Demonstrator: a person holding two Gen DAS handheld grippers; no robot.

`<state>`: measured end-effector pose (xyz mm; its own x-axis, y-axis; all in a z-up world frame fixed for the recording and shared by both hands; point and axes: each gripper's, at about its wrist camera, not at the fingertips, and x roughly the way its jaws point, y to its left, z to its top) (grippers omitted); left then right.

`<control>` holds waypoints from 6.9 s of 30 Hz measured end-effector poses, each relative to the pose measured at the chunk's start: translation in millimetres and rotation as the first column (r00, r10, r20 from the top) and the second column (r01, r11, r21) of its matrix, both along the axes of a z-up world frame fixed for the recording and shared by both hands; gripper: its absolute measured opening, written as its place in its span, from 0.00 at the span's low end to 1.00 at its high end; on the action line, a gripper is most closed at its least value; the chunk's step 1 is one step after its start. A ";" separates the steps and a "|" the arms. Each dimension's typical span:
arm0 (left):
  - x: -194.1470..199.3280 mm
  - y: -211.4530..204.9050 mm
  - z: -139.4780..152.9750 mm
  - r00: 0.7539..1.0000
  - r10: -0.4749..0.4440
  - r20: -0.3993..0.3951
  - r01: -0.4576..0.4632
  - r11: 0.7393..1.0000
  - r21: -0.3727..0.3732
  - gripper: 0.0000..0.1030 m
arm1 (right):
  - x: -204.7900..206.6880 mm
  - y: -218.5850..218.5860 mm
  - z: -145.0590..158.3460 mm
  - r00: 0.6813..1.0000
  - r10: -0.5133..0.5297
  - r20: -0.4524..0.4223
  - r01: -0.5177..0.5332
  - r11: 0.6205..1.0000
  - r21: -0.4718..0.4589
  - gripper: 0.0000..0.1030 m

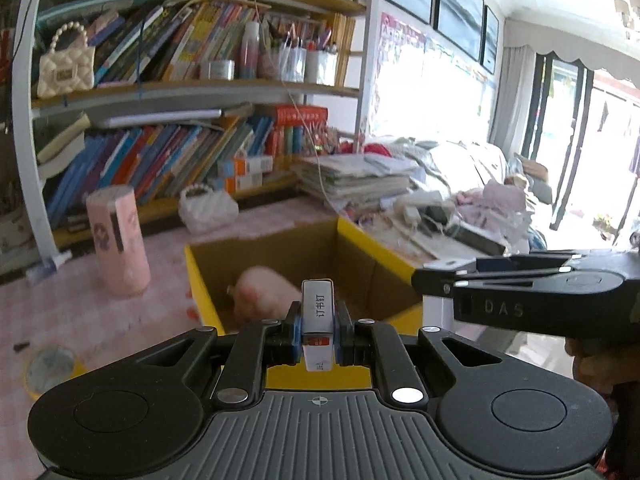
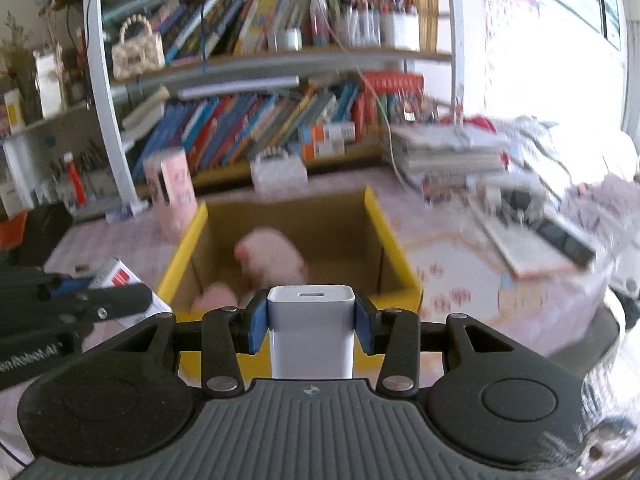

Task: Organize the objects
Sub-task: 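Carry the small box and white charger over the yellow box with both tools, then open the left tool over the box while the right tool releases the charger, then withdraw both tools from the box toward the yellow tape roll, then move both tools toward the yellow tape roll on the table, then grasp the yellow tape roll with the left tool while the right tool grasps the mint-green object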

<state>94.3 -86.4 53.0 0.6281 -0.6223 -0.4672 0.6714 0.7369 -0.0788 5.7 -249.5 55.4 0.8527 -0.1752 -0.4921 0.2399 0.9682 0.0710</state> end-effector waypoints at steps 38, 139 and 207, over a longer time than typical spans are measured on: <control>81.4 -69.8 -72.5 0.956 0.213 -0.203 -0.178 0.968 0.179 0.13 | 122.6 -60.6 -74.7 0.934 0.260 -0.246 -0.288 0.954 -0.087 0.39; -17.8 205.1 -70.2 0.812 0.563 -0.155 -0.537 0.824 0.177 0.79 | 57.8 203.5 -85.4 0.878 0.365 -0.309 -0.385 0.923 -0.005 0.71; 129.2 226.4 -63.0 0.701 0.696 -0.155 -0.697 0.715 0.060 0.89 | 242.1 180.5 -88.2 0.891 0.384 -0.244 -0.387 0.921 0.035 0.72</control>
<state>223.6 140.0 -10.0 0.8025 -0.0383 -0.5954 -0.0549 0.9890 -0.1376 247.8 -69.0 -32.8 0.7101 0.1348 -0.6911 -0.1447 0.9885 0.0442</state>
